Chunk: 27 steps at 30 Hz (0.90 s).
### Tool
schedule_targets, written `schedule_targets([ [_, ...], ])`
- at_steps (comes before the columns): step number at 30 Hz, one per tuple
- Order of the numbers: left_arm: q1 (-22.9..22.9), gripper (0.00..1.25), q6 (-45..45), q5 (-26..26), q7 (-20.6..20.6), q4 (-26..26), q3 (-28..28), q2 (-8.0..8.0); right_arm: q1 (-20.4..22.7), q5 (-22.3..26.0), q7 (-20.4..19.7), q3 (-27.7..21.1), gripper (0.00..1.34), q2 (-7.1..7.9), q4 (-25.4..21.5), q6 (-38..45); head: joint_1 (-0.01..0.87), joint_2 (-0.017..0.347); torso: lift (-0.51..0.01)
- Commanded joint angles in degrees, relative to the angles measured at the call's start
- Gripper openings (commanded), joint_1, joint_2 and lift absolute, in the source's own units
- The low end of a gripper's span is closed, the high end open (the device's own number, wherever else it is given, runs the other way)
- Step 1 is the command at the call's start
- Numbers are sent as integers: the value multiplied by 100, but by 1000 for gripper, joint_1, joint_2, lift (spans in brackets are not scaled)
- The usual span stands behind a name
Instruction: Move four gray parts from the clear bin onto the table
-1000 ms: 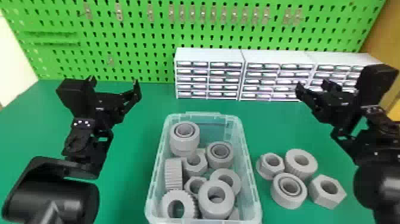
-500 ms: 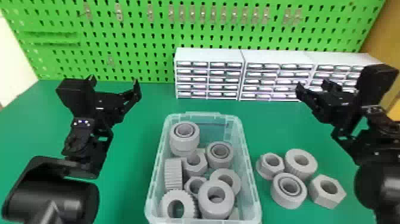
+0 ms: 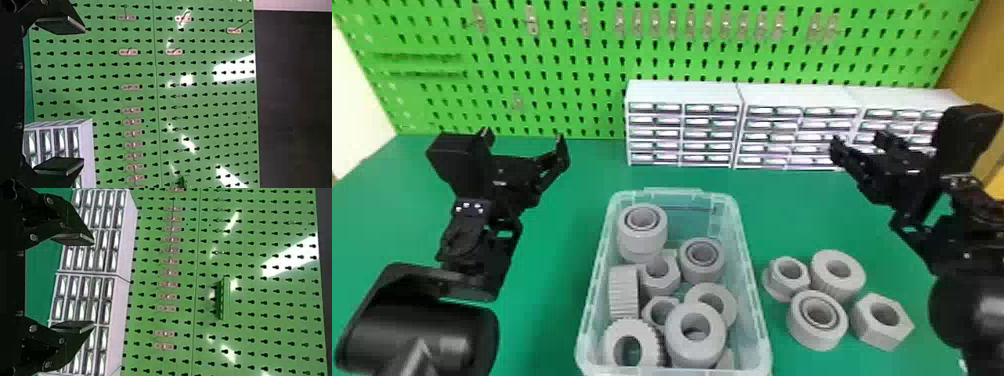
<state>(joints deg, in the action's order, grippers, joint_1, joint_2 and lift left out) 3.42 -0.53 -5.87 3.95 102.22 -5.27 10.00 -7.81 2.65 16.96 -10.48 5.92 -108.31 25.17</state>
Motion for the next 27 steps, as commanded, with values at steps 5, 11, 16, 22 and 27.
schedule_targets([
  [5, -8, 1140, 0, -64, 1, 0, 18, -7, -19, -1, 0, 73, 828, 6, -6, 23, 678, 34, -50],
  [11, -17, 1140, 0, -55, 1, 0, 53, -42, -19, -19, 0, 108, 828, 6, -6, 49, 678, 34, -50],
  [16, -35, 1140, 0, -46, 1, 0, 62, -42, -28, -36, 0, 143, 828, 6, -6, 84, 678, 34, -50],
  [22, -35, 1140, 0, -37, 1, 0, 62, -42, -19, -45, 0, 152, 828, -21, -6, 93, 678, 34, -50],
  [27, -35, 1140, 0, -28, 1, 0, 62, -42, -2, -27, 0, 134, 828, -3, -24, 93, 678, 34, -50],
])
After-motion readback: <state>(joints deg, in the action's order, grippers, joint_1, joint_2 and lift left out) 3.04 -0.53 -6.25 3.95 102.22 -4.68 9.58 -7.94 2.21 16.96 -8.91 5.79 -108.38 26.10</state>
